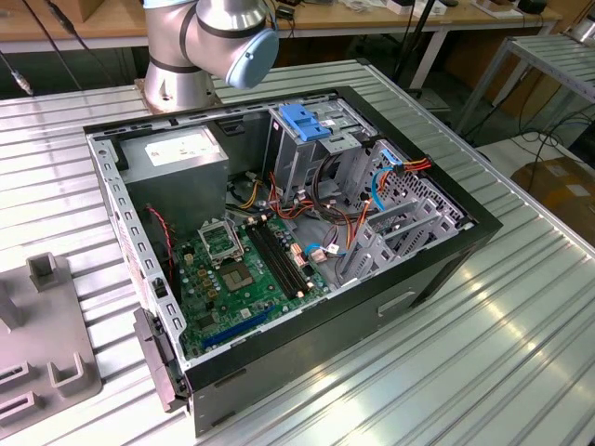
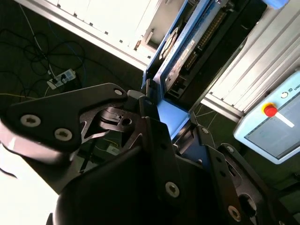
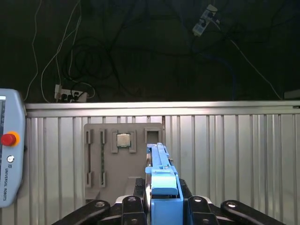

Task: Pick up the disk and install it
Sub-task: 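Pick up the disk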

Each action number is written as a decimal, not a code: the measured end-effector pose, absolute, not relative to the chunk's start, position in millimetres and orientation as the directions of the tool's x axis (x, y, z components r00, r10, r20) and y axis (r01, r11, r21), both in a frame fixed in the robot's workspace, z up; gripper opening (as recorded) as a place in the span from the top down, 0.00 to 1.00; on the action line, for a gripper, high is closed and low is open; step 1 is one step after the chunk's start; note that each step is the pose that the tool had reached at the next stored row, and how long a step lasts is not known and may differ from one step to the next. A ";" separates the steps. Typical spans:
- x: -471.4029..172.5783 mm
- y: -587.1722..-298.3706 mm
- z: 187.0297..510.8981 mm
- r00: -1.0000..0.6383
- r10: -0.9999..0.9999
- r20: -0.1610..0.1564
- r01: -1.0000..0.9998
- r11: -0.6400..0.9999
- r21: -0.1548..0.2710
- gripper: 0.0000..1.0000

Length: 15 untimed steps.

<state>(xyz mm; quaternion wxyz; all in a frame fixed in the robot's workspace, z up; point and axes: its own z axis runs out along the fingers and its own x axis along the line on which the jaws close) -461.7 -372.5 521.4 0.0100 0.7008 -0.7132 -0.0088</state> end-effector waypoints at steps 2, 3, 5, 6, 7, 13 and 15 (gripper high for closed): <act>-460.1 -372.5 523.6 -0.018 -1.000 0.002 -0.999 0.018 0.030 0.63; -459.0 -372.5 524.2 -0.018 -1.000 0.002 -0.999 0.018 0.032 0.63; -458.9 -372.4 524.3 -0.018 -1.000 0.002 -0.999 0.018 0.034 0.63; -458.9 -372.5 524.3 -0.018 -1.000 0.002 -0.999 0.018 0.034 0.63; -458.9 -372.5 524.2 -0.018 -1.000 0.001 -0.999 0.018 0.034 0.63; -457.7 -372.5 524.3 -0.017 -1.000 0.001 -0.999 0.018 0.034 0.63; -452.6 -372.5 524.2 -0.018 -1.000 0.001 -0.999 0.018 0.034 0.63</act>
